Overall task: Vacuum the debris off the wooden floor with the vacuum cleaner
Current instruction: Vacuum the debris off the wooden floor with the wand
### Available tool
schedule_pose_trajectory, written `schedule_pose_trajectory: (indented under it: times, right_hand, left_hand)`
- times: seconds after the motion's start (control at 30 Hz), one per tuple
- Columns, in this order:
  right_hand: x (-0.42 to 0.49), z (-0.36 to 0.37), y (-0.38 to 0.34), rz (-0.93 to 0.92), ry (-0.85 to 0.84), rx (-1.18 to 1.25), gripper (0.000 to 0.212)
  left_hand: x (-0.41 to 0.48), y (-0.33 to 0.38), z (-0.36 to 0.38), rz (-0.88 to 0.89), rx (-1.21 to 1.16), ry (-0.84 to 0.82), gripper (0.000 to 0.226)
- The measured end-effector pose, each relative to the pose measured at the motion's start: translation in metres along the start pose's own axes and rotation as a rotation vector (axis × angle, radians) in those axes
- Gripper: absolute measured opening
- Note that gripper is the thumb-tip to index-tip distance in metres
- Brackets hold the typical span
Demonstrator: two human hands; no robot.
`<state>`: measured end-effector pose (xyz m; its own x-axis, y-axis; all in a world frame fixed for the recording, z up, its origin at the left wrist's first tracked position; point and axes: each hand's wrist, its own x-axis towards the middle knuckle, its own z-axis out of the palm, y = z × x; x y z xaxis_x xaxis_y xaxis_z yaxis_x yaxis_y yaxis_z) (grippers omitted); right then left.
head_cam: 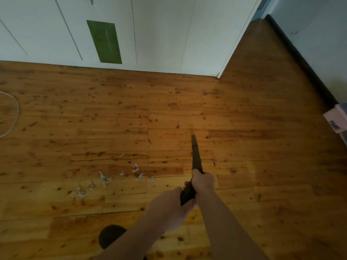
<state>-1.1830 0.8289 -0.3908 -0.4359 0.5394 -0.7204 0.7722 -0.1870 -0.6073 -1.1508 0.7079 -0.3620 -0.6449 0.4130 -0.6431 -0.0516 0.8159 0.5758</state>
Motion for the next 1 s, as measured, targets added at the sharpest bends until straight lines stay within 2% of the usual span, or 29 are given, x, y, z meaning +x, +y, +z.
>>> schedule_pose_trajectory:
  times: [0.27,0.47,0.63,0.7,0.8,0.9,1.0]
  right_hand:
    - [0.016,0.004,-0.005,-0.005,0.008,0.044,0.021]
    - [0.026,0.008,-0.010,0.005,-0.103,0.084,0.024]
    - [0.028,0.002,-0.010,-0.034,-0.208,0.041,0.046]
    - [0.029,0.000,-0.012,0.007,-0.265,0.109,0.055]
    - [0.032,0.001,-0.018,0.142,-0.296,0.252,0.040]
    - [0.033,0.008,-0.020,0.275,-0.339,0.378,0.036]
    - [0.031,0.016,-0.014,0.318,-0.365,0.378,0.033]
  left_hand:
    - [0.014,-0.002,-0.002,0.033,-0.059,0.031,0.030]
    - [0.022,-0.005,-0.009,0.028,-0.092,0.029,0.033]
    - [0.019,-0.004,-0.010,0.040,-0.092,0.028,0.032]
    - [0.015,-0.005,-0.014,0.044,-0.084,0.016,0.034]
    - [0.004,-0.008,-0.020,0.045,-0.070,0.026,0.036]
    - [-0.010,-0.014,-0.025,0.041,-0.029,0.057,0.034]
    - [-0.024,-0.022,-0.031,0.026,0.019,0.062,0.034]
